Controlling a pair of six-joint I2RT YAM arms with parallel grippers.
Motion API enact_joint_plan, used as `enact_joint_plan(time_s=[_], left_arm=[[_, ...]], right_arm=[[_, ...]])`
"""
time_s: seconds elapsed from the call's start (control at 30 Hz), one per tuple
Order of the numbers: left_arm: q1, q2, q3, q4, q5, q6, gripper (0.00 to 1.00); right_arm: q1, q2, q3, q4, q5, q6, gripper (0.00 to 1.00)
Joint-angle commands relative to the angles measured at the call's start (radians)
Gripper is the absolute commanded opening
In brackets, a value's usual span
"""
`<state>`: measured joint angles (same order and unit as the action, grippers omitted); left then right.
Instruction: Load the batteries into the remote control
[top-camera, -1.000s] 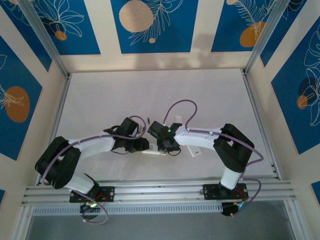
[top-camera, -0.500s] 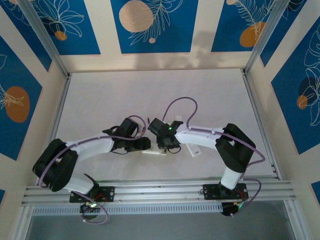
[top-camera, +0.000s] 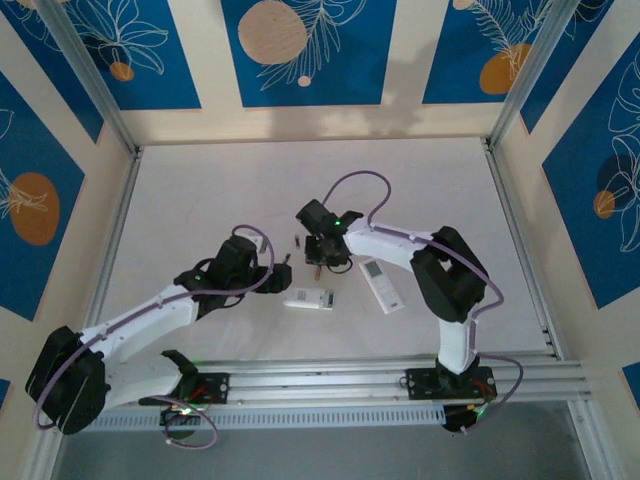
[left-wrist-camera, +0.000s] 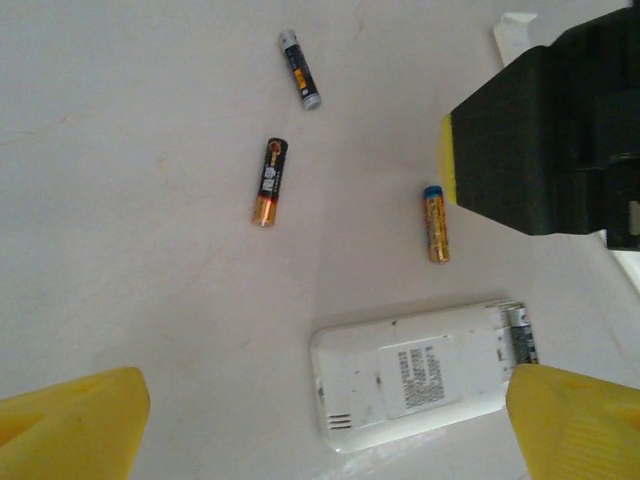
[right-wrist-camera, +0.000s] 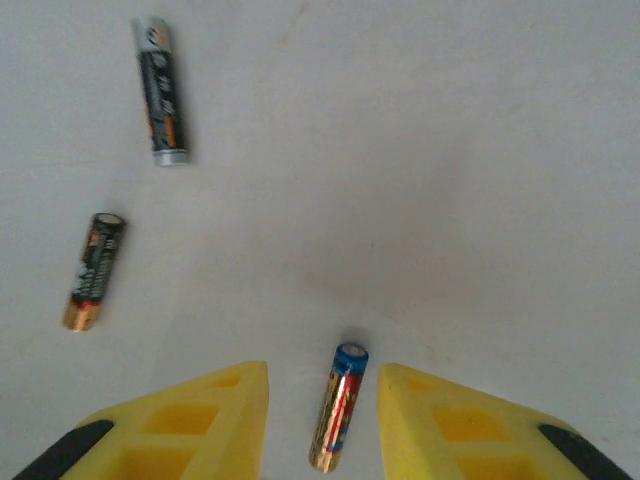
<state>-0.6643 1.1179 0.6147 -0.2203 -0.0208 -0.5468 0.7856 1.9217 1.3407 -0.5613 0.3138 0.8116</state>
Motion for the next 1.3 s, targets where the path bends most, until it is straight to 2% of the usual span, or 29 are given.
enact_joint_plan(time_s=[0.0,0.17,0.43,0.6,0.73,0.87,1.03,1.13,1.27], left_arm=[[-0.008,-0.011,-0.014,0.013,-0.03,0.034,0.93],[-0.008,-0.001,-0.023,0.035,-0.025,0.036,0.93],[-0.008,0.013,-0.021,0.031,-0.025,0.037,0.94],[-0.008,0.011,-0.024,0.037,-0.027,0.04,0.94],[-0.008,0.001,-0.028,0.046,-0.032,0.047,0.94],[-0.007,-0.008,-0.036,0.064,-0.03,0.052,0.95],[-0.007,-0.007,-0.046,0.091,-0.016,0.049,0.95],[-0.007,0.001,-0.045,0.102,-0.003,0.043,0.95],[-0.007,0.005,-0.046,0.105,0.007,0.036,0.96]], right_arm=[[0.009,0.035,0.027,-0.06,-0.001,-0.001,0.35],[0.024,0.073,0.033,-0.067,0.021,0.007,0.32],[0.026,0.069,0.036,-0.072,0.035,0.022,0.12],[0.035,-0.082,-0.07,0.044,0.082,-0.012,0.09],[0.089,-0.286,-0.307,0.309,0.161,-0.116,0.08],[0.143,-0.446,-0.474,0.412,0.221,-0.153,0.09],[0.209,-0.562,-0.546,0.35,0.271,-0.049,0.09],[0.235,-0.572,-0.527,0.237,0.266,0.083,0.09],[0.29,-0.559,-0.518,0.202,0.274,0.169,0.09]])
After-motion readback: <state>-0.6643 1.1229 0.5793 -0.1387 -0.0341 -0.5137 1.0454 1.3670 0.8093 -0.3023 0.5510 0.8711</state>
